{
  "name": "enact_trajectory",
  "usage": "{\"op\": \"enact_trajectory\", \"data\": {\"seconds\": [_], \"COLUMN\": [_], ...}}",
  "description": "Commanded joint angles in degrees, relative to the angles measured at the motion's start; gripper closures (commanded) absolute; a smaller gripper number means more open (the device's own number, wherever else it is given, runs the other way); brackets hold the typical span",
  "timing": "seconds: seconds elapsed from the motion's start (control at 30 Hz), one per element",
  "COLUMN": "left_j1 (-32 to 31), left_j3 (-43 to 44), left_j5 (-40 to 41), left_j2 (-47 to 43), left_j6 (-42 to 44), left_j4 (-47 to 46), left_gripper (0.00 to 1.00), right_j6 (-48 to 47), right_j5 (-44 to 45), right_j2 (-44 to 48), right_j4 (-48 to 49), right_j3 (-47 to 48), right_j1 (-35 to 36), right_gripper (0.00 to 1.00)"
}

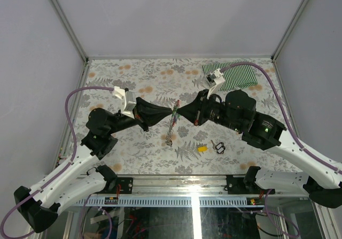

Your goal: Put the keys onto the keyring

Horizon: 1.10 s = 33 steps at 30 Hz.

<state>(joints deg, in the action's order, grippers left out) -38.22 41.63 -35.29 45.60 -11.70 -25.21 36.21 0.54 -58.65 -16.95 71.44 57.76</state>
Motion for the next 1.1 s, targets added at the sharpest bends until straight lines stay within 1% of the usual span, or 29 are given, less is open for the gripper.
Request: {"op": "enact_trajectory", "data": {"seconds": [0.0, 0.07, 0.17, 0.3, 0.37, 0.57, 0.67, 0.8, 0.9, 1.07], "left_j1": [-0.2, -0.2, -0.2, -0.2, -0.2, -0.2, -0.2, -0.2, -0.2, -0.2], "left_j3": [1.1, 1.1, 1.0, 1.2, 1.2, 1.3, 1.4, 1.7, 1.7, 2.1], "left_j5": [1.5, 1.4, 1.4, 1.4, 1.4, 1.4, 1.3, 1.3, 1.0, -1.6], "left_j2": [-1.3, -1.3, -1.4, -1.5, -1.6, -1.7, -1.8, -2.0, -2.0, -1.7], "left_j6": [1.0, 1.0, 1.0, 1.1, 1.2, 1.3, 1.3, 1.4, 1.3, 0.8], "left_j4": [-2.5, -2.4, -2.3, -2.1, -2.0, -1.8, -1.6, -1.4, -1.2, -1.8], "left_gripper": [1.00, 1.00, 1.00, 1.00, 1.00, 1.00, 1.00, 1.00, 1.00, 1.00], "right_j6": [0.5, 0.6, 0.9, 1.1, 1.2, 0.9, -1.1, -6.3, -12.4, -27.0], "right_j5": [1.4, 1.1, 0.3, -0.5, -0.7, -1.0, -2.6, -4.5, -7.5, -12.8], "right_j2": [0.1, -0.4, -1.2, -1.8, -1.9, -1.6, -0.7, 2.1, 5.0, 9.0], "right_j4": [-1.3, -1.5, -1.2, -0.1, 0.5, 1.6, 3.8, 8.3, 15.7, 27.1], "right_j3": [1.7, 1.7, 1.6, 1.2, 1.1, 0.6, 0.1, -2.0, -6.3, -13.9], "right_j1": [0.3, 0.3, 0.3, 0.3, 0.3, 0.3, 0.3, 0.3, 0.3, 0.3], "right_gripper": [1.00, 1.00, 0.96, 0.86, 0.84, 0.82, 0.78, 0.70, 0.66, 0.63]}}
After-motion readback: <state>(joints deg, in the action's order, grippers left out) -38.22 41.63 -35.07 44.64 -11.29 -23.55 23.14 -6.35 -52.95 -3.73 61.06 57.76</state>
